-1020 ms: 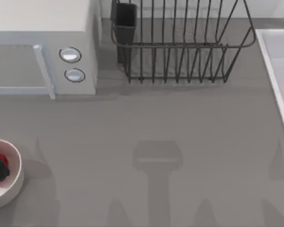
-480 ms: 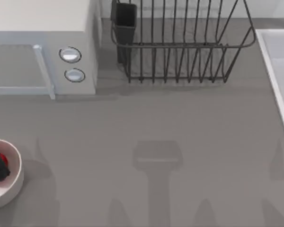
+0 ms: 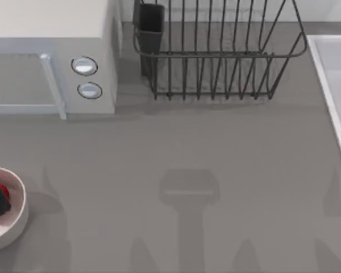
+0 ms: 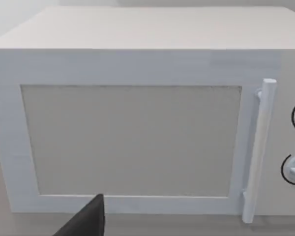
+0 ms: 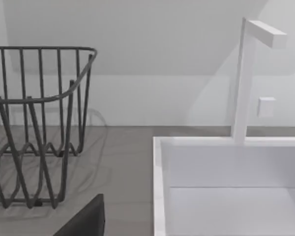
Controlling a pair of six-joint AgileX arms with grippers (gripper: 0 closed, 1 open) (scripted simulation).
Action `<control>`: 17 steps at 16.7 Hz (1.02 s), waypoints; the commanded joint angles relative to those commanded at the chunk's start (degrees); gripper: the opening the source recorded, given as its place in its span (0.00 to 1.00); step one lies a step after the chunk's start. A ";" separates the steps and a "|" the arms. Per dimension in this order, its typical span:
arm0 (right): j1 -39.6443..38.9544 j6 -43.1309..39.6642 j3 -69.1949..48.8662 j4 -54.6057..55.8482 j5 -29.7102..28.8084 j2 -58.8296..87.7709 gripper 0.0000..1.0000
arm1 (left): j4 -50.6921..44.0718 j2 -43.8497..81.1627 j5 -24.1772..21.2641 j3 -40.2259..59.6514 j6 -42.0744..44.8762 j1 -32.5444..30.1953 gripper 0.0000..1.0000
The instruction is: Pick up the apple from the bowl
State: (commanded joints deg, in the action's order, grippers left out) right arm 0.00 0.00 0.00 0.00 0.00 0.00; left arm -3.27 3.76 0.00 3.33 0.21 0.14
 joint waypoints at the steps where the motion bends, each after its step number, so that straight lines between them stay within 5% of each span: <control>1: 0.00 0.00 0.00 0.00 0.00 0.00 1.00 | -1.97 2.45 0.00 2.01 0.12 0.09 1.00; 17: 0.00 0.00 0.00 0.00 0.00 0.00 1.00 | -51.66 78.19 0.00 52.59 3.26 2.28 1.00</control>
State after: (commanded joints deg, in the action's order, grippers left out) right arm 0.00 0.00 0.00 0.00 0.00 0.00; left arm -54.93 81.95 0.00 55.92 3.47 2.42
